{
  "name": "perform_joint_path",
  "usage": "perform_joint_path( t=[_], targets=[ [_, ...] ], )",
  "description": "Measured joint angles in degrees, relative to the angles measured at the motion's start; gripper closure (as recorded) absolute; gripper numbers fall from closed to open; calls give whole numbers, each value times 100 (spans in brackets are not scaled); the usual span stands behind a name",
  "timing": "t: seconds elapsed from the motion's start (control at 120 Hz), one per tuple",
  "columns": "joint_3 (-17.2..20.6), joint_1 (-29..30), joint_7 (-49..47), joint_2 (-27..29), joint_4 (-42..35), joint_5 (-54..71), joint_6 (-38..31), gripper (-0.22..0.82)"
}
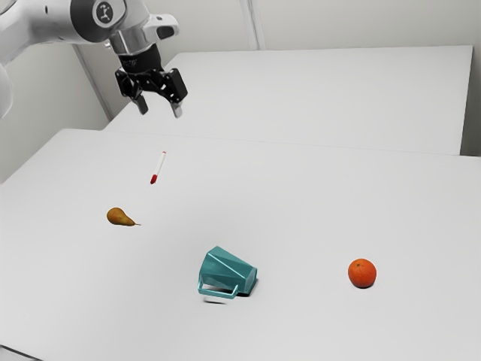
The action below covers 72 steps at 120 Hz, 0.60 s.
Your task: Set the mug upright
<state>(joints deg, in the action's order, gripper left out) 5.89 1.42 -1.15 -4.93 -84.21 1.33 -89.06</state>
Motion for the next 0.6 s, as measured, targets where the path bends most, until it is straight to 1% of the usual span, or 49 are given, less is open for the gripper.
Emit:
perform_joint_path(
  t=[0.167,0.267,0.367,0.433,0.6],
  targets=[
    [17,46,-13,75,-102,-72,-14,0],
    [17,102,-50,155,-486,-220,-36,0],
    [17,128,-58,284,-829,-625,-80,0],
    [17,137,25,458,-1150,-870,-163,0],
    [3,198,598,853,-2423,-1702,-770,0]
  ],
)
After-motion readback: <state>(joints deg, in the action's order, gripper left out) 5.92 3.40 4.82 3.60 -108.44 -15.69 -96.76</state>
